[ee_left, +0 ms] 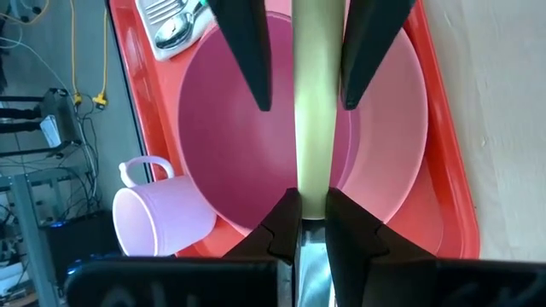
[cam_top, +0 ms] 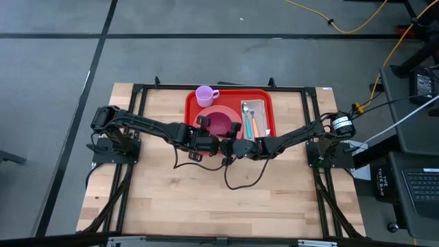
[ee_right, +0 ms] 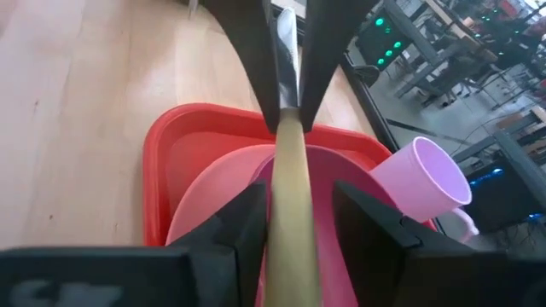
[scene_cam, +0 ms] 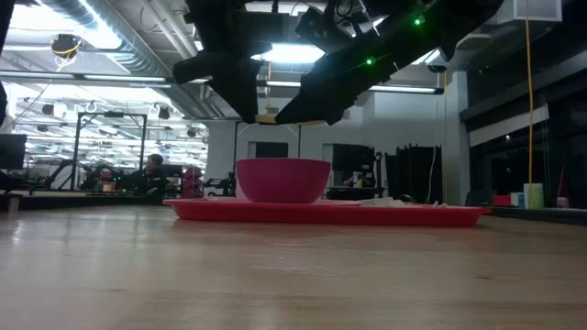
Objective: Set up tray
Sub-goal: Put the yellow knife on top of the brown napkin to the right of the orange fork
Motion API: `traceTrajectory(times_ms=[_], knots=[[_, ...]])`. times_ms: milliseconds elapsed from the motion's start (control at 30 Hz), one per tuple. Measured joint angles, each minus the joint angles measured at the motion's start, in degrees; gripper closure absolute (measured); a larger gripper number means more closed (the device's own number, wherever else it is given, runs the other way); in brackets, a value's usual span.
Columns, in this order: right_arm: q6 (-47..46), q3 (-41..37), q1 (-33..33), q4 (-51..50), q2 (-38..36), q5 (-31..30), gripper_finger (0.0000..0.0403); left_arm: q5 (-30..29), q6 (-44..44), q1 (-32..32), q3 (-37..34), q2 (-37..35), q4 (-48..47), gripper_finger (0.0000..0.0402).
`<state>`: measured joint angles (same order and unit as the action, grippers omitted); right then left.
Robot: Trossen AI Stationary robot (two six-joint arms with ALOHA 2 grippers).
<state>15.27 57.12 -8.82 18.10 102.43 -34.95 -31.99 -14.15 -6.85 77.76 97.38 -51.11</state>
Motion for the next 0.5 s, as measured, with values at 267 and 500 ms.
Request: traceTrajectory(times_ms=[267,500], knots=[[0.1,0.0,0.0,-2.8,0.0,2.9,0.0287,0.4,-0.2,0.0,0.0,0.0,-0.1,0.0377],[0.2,0.0,0.0,-2.9,0.0,1.7,0.0287,0.2,-0.2,0.0,0.0,0.0,-0.1,0.0377]])
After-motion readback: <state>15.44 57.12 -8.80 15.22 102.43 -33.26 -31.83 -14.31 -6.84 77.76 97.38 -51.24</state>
